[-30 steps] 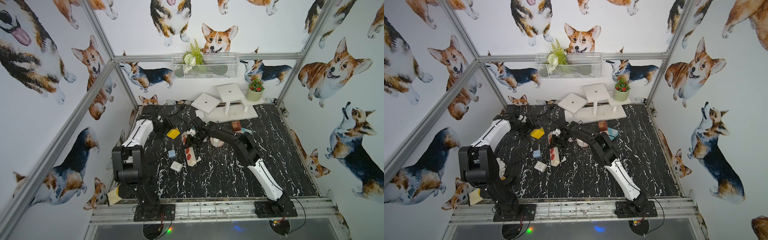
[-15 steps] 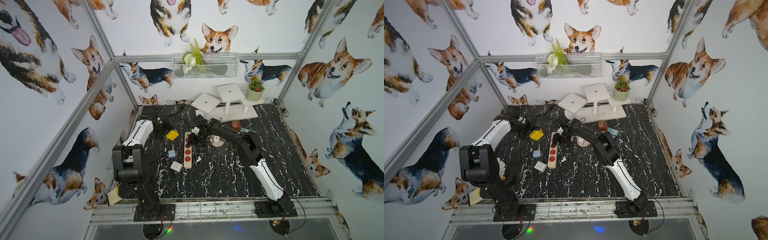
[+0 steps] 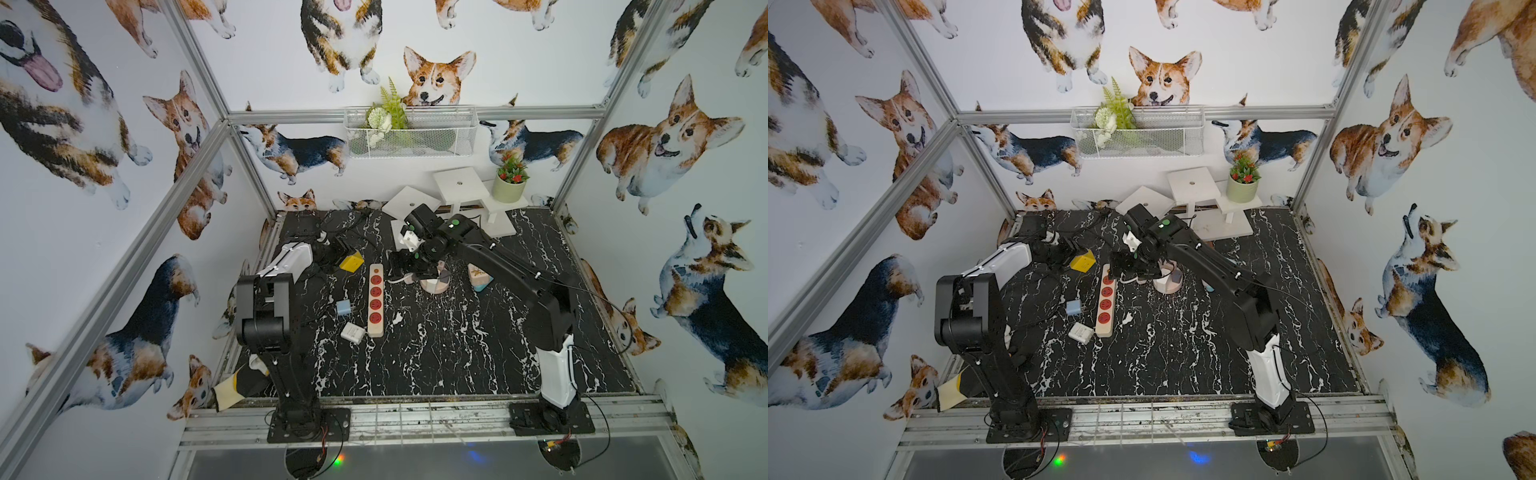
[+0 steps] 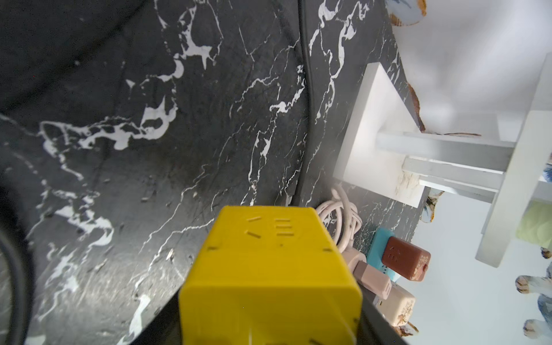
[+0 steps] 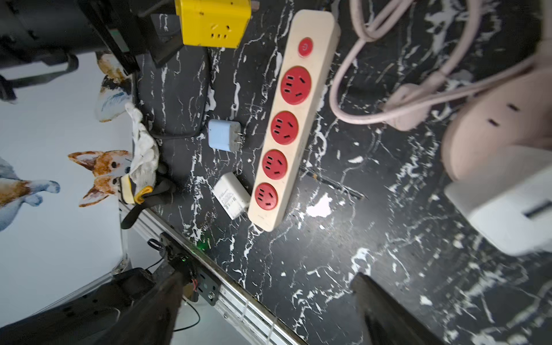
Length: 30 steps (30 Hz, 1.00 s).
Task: Pull the plug off the socket
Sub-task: Place the socket at the center of the board, then place the plug at the center of the board.
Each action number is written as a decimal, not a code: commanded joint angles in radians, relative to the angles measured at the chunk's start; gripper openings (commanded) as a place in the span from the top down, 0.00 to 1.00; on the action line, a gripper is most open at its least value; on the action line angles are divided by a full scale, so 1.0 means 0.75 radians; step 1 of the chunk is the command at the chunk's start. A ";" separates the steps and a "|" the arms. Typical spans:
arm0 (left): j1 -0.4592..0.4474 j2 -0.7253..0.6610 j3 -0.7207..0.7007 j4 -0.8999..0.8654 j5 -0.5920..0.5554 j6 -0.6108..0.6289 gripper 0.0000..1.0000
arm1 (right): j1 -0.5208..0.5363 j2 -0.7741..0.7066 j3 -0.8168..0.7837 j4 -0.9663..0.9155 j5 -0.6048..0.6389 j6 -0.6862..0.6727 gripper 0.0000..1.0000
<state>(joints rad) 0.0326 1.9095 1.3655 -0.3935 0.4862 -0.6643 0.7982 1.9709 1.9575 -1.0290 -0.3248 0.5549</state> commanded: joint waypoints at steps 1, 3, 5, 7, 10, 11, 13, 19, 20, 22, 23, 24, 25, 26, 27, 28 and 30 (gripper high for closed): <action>-0.001 0.028 0.001 0.189 0.078 -0.015 0.87 | -0.004 -0.129 -0.133 -0.052 0.178 -0.027 0.00; -0.001 0.044 -0.012 0.245 0.080 -0.018 0.84 | -0.014 -0.198 -0.220 -0.046 0.208 -0.009 0.00; -0.001 0.067 -0.015 0.276 0.073 -0.007 0.81 | -0.027 -0.253 -0.306 -0.030 0.229 0.023 0.00; 0.001 0.095 0.004 0.245 0.048 0.019 0.77 | -0.040 -0.291 -0.366 -0.005 0.241 0.048 0.00; 0.001 0.114 0.012 0.207 0.013 0.063 0.61 | -0.058 -0.313 -0.383 0.006 0.243 0.056 0.00; 0.002 0.118 0.009 0.204 0.009 0.068 0.57 | -0.062 -0.313 -0.374 -0.001 0.249 0.051 0.00; 0.002 0.121 0.001 0.195 0.001 0.078 0.50 | -0.064 -0.309 -0.344 -0.033 0.278 0.029 0.00; 0.002 0.054 -0.047 0.154 -0.108 0.078 0.32 | -0.077 -0.310 -0.315 -0.102 0.377 -0.013 0.00; 0.002 0.044 -0.045 0.134 -0.131 0.083 0.31 | -0.083 -0.317 -0.319 -0.107 0.389 -0.017 0.00; 0.002 0.017 -0.040 0.074 -0.187 0.093 0.26 | -0.093 -0.327 -0.325 -0.116 0.408 -0.022 0.00; 0.002 0.000 -0.048 0.061 -0.208 0.099 0.23 | -0.100 -0.332 -0.327 -0.125 0.424 -0.022 0.00; 0.002 -0.012 -0.054 0.057 -0.222 0.103 0.20 | -0.104 -0.335 -0.327 -0.130 0.434 -0.025 0.00; 0.002 -0.027 -0.061 0.043 -0.239 0.108 0.17 | -0.110 -0.339 -0.327 -0.138 0.451 -0.031 0.00; 0.002 -0.038 -0.063 0.028 -0.251 0.115 0.14 | -0.115 -0.344 -0.327 -0.149 0.473 -0.034 0.00; 0.002 -0.046 -0.060 0.003 -0.267 0.121 0.13 | -0.123 -0.347 -0.327 -0.157 0.486 -0.034 0.00; 0.002 -0.056 -0.056 -0.024 -0.285 0.124 0.10 | -0.134 -0.351 -0.329 -0.167 0.499 -0.036 0.00; 0.002 -0.088 -0.060 -0.059 -0.315 0.130 0.08 | -0.158 -0.360 -0.335 -0.176 0.513 -0.036 0.00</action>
<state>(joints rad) 0.0334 1.8736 1.3220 -0.3710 0.3119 -0.5915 0.6991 1.7149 1.7126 -1.1202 0.0036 0.5461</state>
